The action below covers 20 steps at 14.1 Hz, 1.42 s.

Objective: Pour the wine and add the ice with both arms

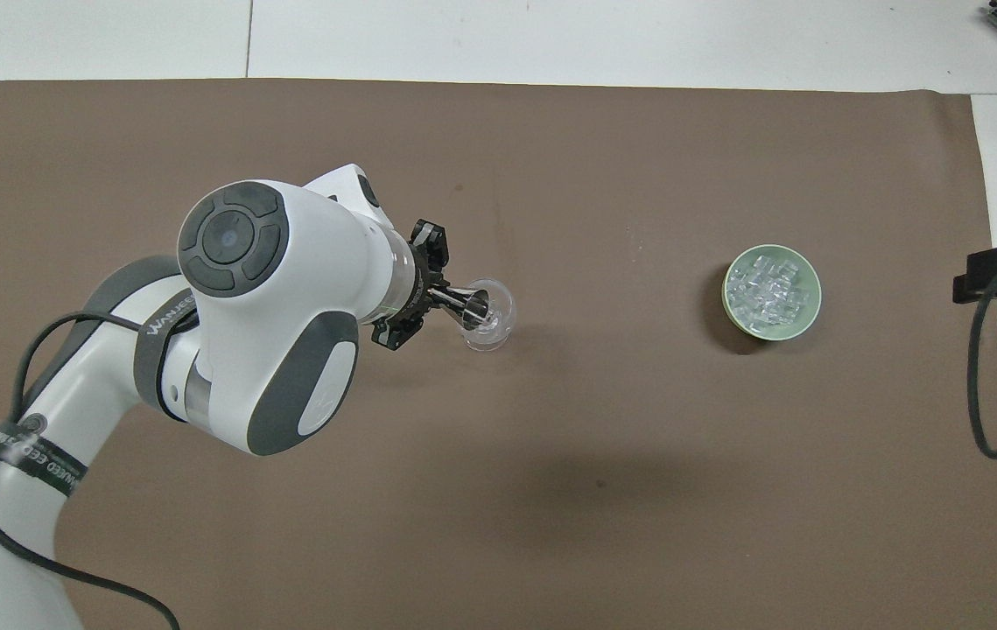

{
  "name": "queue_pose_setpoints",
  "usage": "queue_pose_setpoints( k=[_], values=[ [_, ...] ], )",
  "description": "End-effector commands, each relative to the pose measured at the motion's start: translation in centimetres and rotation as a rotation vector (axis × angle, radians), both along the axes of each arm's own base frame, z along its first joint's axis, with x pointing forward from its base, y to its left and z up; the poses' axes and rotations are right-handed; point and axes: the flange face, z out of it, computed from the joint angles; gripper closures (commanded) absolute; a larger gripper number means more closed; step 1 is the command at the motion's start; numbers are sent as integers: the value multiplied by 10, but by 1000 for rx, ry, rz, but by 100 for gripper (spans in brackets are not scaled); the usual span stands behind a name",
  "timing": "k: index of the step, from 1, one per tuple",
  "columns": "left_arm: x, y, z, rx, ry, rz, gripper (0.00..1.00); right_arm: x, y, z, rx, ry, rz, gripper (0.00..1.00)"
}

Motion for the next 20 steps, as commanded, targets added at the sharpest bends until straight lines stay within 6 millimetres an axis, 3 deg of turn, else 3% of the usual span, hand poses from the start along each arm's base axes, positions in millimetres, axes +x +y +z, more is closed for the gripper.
queue_pose_setpoints(
  k=[1, 20],
  values=[
    [-6, -2, 9, 39, -26, 29, 100, -8, -1, 1, 12, 1, 12, 0],
    [-14, -18, 14, 103, -71, 34, 100, -8, -2, 0, 12, 3, 10, 0]
  ],
)
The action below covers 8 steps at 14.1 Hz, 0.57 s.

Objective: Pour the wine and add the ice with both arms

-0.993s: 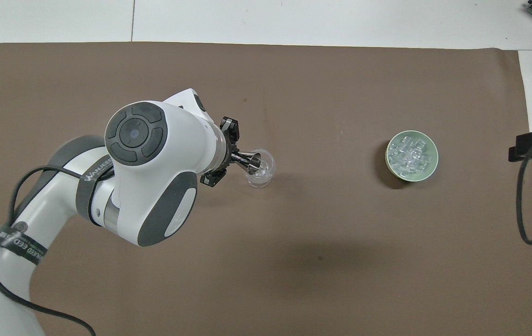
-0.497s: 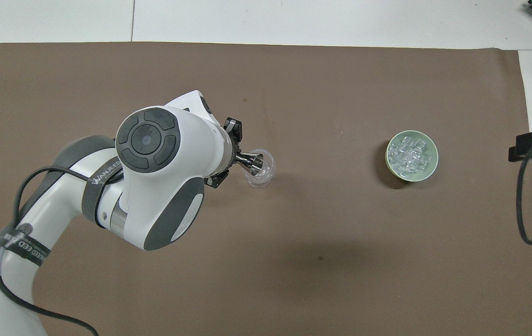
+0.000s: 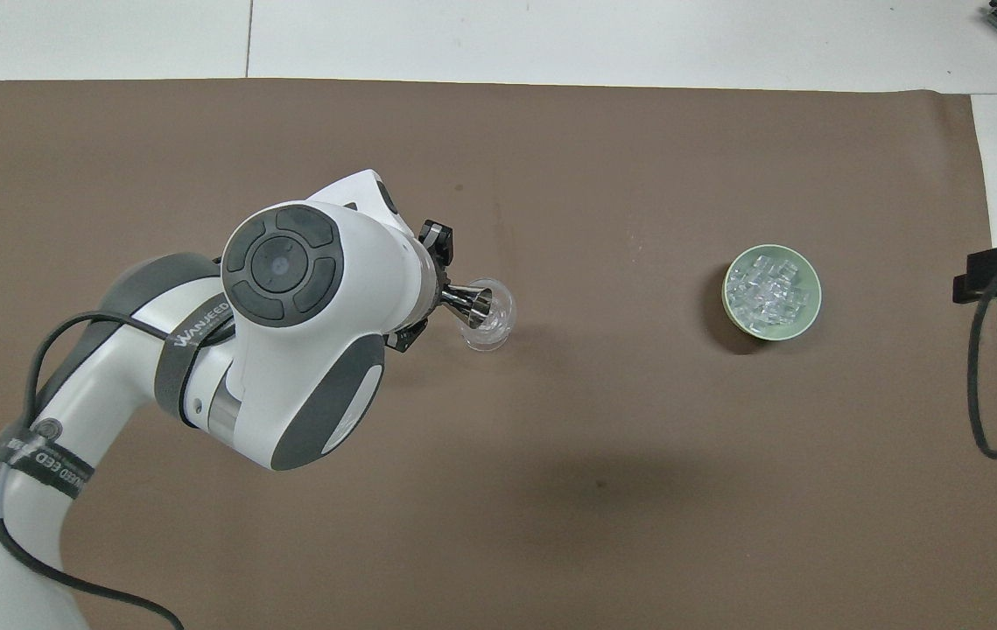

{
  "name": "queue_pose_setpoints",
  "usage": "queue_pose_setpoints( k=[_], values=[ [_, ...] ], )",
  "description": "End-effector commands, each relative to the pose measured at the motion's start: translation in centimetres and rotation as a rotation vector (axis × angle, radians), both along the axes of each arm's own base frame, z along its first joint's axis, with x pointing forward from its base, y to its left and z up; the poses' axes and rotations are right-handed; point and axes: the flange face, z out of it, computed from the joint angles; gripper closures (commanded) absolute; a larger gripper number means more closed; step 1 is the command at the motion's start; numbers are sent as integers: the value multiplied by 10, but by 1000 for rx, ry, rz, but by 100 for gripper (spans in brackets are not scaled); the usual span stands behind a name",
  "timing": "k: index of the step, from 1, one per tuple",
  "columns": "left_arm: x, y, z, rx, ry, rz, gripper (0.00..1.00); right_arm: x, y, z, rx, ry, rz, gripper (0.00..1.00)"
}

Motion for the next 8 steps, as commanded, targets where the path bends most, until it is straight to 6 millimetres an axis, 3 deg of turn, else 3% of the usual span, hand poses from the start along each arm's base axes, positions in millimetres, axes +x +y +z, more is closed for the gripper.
queue_pose_setpoints(
  k=[1, 8],
  values=[
    [-7, -4, 7, 24, -13, 4, 100, -8, -1, 0, 12, 3, 12, 0],
    [-9, -8, 11, 49, -34, -7, 100, -8, -2, 0, 12, 3, 10, 0]
  ],
)
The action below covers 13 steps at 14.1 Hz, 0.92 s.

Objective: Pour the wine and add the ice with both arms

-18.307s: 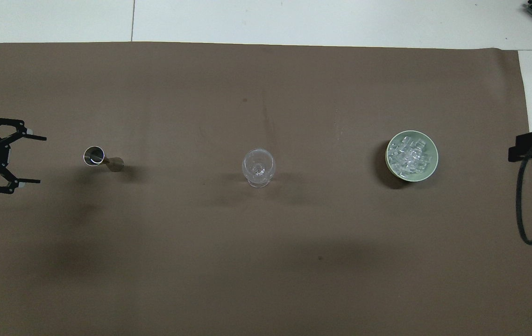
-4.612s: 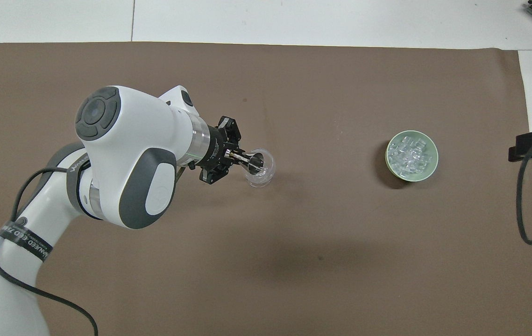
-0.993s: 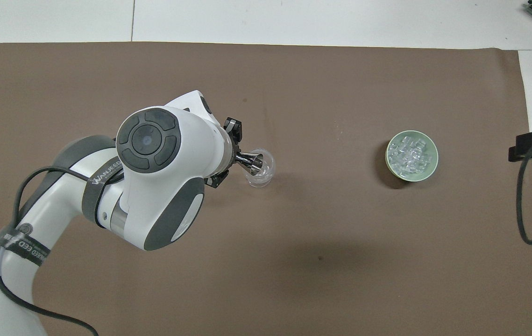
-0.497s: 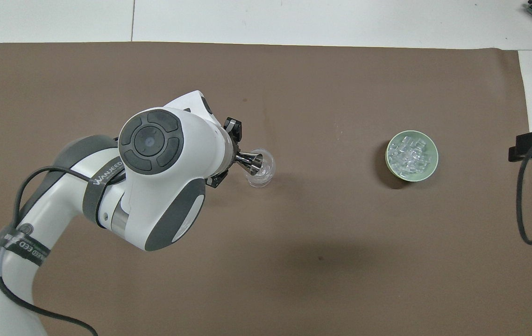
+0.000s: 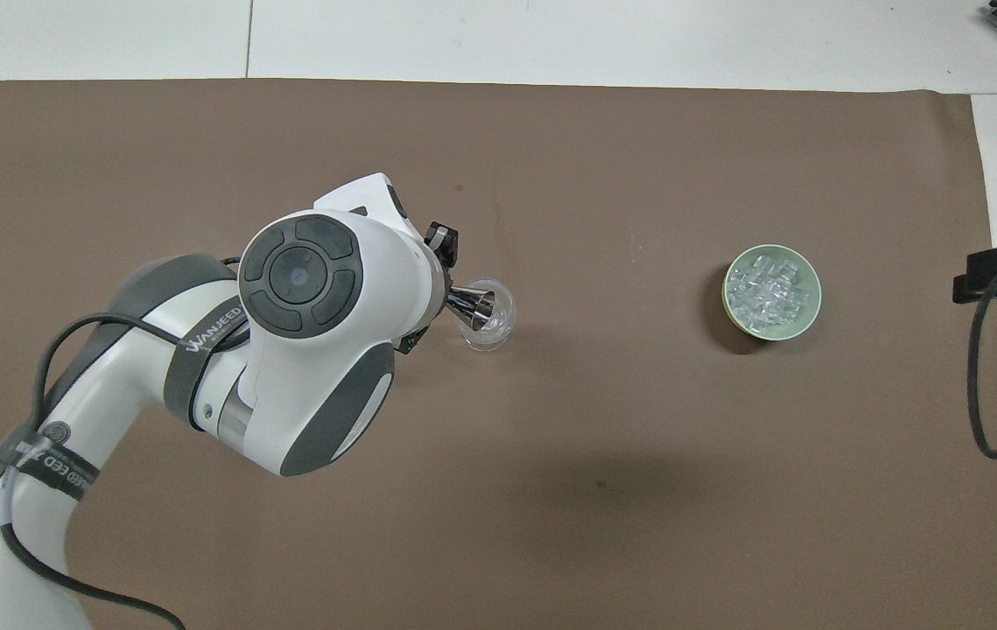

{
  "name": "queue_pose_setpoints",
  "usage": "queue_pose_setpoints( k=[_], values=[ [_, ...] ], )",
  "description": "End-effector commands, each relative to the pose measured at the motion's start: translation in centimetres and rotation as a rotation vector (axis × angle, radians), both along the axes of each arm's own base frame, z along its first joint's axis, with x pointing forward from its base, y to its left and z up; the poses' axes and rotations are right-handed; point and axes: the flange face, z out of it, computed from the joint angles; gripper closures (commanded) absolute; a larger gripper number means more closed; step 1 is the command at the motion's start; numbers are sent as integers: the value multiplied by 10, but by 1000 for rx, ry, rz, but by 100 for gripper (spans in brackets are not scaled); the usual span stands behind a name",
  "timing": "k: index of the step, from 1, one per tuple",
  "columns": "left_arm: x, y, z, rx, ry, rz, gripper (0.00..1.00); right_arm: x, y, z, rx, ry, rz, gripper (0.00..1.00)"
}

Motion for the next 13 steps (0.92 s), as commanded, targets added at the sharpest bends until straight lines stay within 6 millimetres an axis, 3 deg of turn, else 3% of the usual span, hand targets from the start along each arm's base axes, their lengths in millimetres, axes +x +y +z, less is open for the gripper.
queue_pose_setpoints(
  k=[1, 13],
  values=[
    [-4, -1, 10, 29, -18, 10, 100, -8, -1, 0, 12, 3, 12, 0],
    [-9, -7, 9, 71, -45, -20, 100, -8, -1, 1, 12, 1, 12, 0]
  ],
)
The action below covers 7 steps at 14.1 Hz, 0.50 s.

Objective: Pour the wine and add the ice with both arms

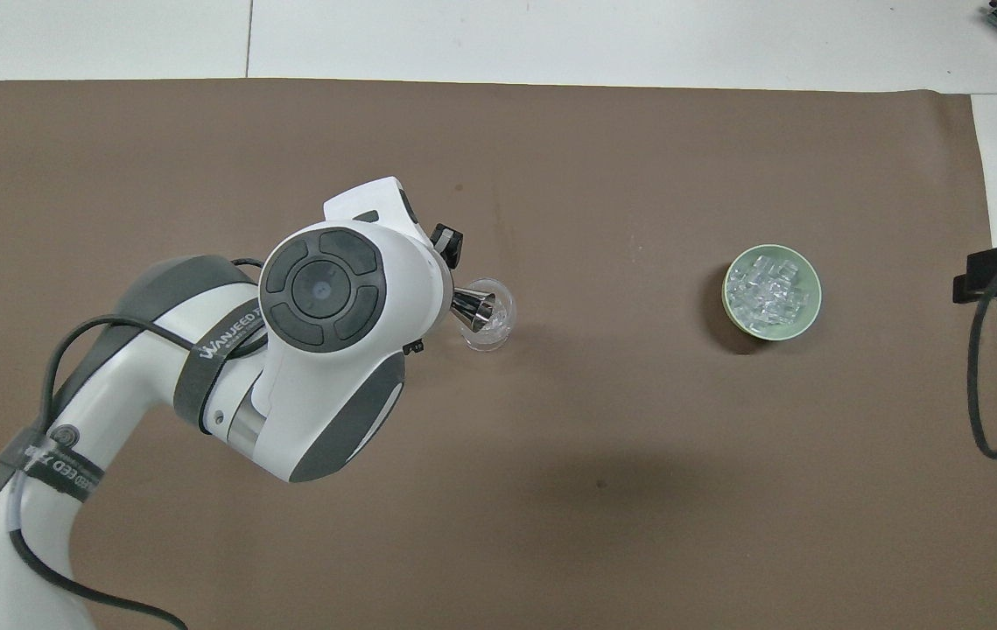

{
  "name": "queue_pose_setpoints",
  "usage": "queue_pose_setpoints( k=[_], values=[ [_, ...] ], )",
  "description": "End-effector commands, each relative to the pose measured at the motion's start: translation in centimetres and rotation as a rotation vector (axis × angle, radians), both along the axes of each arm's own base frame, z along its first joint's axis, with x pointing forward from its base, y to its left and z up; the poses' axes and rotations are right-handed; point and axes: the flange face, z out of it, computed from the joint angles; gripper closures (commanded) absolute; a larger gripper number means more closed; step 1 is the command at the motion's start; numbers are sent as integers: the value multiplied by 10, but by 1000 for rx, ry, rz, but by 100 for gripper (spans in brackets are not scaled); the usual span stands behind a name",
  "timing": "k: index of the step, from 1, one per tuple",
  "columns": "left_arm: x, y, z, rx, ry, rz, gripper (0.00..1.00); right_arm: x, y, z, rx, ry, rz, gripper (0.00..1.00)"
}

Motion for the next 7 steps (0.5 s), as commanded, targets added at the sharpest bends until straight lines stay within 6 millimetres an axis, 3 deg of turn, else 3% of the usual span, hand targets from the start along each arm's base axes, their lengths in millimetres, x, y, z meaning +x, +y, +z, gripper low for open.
queue_pose_setpoints(
  k=[1, 7],
  values=[
    [-5, -2, 8, 30, -14, 6, 100, -8, -1, 0, 12, 3, 12, 0],
    [-7, -5, 9, 35, -23, 12, 100, -8, -1, 0, 12, 3, 12, 0]
  ],
)
